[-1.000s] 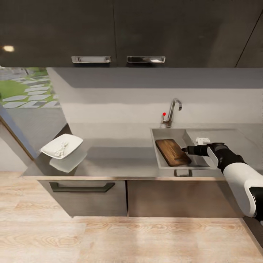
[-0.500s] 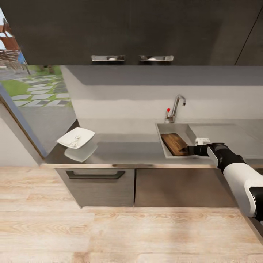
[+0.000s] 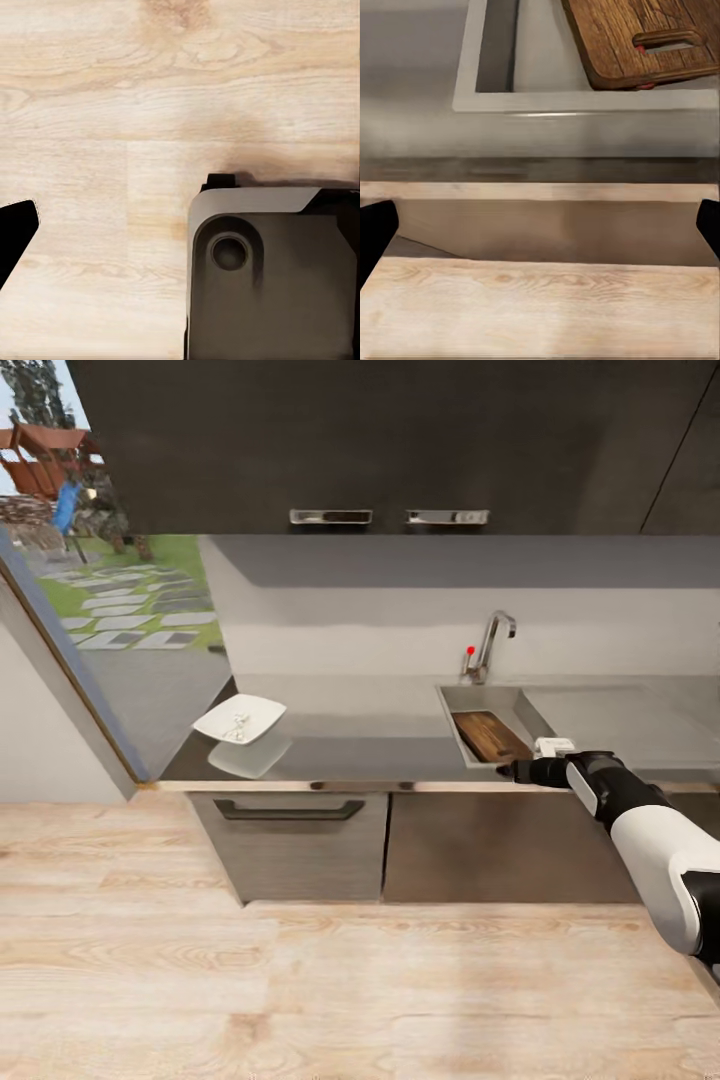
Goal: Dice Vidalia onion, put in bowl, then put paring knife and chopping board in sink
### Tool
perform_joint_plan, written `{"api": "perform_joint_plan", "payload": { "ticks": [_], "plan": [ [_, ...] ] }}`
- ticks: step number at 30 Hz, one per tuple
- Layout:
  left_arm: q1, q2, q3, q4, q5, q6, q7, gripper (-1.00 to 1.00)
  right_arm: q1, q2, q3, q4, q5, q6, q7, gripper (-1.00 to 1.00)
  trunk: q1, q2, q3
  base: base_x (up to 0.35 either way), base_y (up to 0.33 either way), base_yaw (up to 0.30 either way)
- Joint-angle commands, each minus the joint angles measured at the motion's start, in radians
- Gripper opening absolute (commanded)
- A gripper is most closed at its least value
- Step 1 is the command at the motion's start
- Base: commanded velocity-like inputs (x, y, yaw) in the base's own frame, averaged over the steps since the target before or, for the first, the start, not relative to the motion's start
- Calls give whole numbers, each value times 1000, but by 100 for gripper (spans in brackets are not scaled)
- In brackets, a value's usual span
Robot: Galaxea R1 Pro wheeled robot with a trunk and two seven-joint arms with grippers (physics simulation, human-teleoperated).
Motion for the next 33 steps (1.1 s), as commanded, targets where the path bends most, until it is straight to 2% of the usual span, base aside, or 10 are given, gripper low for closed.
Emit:
{"api": "perform_joint_plan", "payload": {
  "ticks": [1,20,22,24,27,28,29,30,33],
  "plan": [
    [-2,-1,-9,5,10,-7,1,100,-1,0,0,-1,1,5,3,100,0,-2,-2,-257,146,0],
    [-2,-1,-8,4,10,-7,2,100,-1,0,0,0,0,6,-1,100,0,-2,4,-266,25,0],
    [-2,-1,-8,4,9,-7,2,100,-1,0,1,35,0,-3,-1,100,0,-2,6,-174,0,0],
    [-2,-1,-8,3,9,-6,2,100,-1,1,2,104,1,-58,-1,100,0,-2,10,-71,0,0],
    [-2,-2,-9,3,8,-7,1,100,-1,2,3,235,1,-225,-5,100,0,-2,14,-24,0,0],
    [-2,-2,-9,3,7,-8,1,100,2,2,3,282,1,-301,-13,100,0,-2,16,-7,0,0],
    [-2,-4,-9,2,5,-8,0,100,54,4,3,313,1,-374,-39,100,0,-2,17,-2,0,0],
    [-2,-5,-9,1,4,-8,0,100,88,6,3,318,0,-395,-52,100,0,-2,19,-2,0,0],
    [-1,-7,-5,-19,2,-9,2,100,238,31,3,325,-1,-542,-93,100,0,-2,24,0,0,0]
  ]
}}
